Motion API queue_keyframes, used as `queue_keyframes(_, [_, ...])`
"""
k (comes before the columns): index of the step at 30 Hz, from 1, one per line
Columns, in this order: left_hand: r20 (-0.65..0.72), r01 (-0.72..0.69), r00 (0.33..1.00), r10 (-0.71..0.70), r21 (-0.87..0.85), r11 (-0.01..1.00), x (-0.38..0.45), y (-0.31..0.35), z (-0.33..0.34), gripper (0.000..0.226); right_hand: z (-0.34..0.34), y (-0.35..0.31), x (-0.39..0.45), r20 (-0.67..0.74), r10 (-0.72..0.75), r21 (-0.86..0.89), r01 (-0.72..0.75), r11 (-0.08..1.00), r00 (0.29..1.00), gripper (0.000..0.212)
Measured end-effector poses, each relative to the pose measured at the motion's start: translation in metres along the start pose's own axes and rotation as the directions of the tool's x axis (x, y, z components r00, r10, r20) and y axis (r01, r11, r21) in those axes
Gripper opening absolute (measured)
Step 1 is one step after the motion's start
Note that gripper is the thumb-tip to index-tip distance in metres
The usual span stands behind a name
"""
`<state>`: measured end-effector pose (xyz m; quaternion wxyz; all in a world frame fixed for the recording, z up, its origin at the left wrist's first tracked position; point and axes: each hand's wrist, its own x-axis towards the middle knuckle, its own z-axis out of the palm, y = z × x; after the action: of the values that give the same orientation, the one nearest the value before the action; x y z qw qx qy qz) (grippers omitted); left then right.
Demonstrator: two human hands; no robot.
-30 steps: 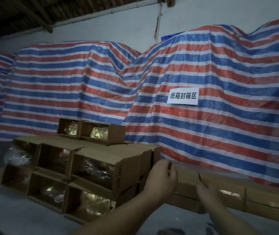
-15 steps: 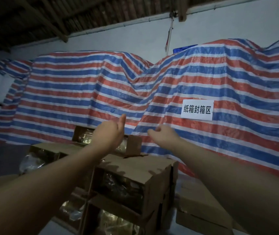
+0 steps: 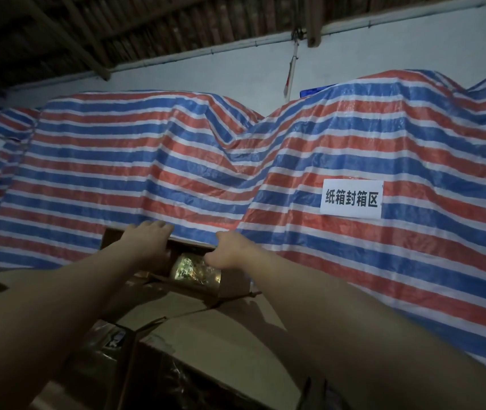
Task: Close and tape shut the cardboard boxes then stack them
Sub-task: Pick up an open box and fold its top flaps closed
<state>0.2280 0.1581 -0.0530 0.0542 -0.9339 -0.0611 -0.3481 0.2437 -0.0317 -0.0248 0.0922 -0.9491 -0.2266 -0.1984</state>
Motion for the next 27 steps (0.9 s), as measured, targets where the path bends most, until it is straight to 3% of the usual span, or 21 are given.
queue_keyframes(4, [0.1,-0.015,0.995,0.009,0.051,0.999,-0.001,0.01,0.005,0.061,0.015,0.0,0.006,-0.138,-0.034,-0.069,0.025,0.997,0.99,0.015])
queue_keyframes(6, [0.034,-0.01,0.999,0.011,-0.034,0.999,-0.005,0.015,-0.001,0.059,0.01,0.003,0.001,-0.225,-0.026,-0.016,0.023,1.0,0.974,0.004])
queue_keyframes(11, [-0.164,-0.027,0.986,-0.038,-0.378,0.925,-0.012,0.026,-0.052,0.063,-0.06,0.017,-0.024,-0.29,0.004,0.18,0.051,0.982,0.957,0.006])
queue_keyframes(14, [-0.179,-0.021,0.975,-0.131,-0.662,0.75,-0.018,0.046,-0.103,0.067,-0.119,0.028,-0.055,-0.283,0.0,0.185,0.054,0.981,0.959,0.015])
queue_keyframes(16, [-0.155,-0.018,0.975,-0.161,-0.771,0.637,-0.025,0.063,-0.138,0.055,-0.156,0.04,-0.084,-0.251,0.017,0.207,0.036,0.978,0.968,0.019])
queue_keyframes(21, [0.049,0.019,0.994,0.097,-0.957,0.289,-0.066,0.117,-0.213,0.018,-0.231,0.079,-0.175,-0.075,0.123,0.33,-0.092,0.94,0.99,0.015])
queue_keyframes(23, [0.112,0.087,0.971,0.211,-0.989,0.123,-0.094,0.142,-0.232,0.022,-0.253,0.098,-0.213,0.004,0.183,0.373,-0.172,0.912,0.983,0.016])
queue_keyframes(27, [0.1,0.166,0.952,0.288,-0.962,-0.215,-0.16,0.203,-0.242,0.05,-0.276,0.137,-0.29,0.193,0.257,0.471,-0.319,0.823,0.947,0.01])
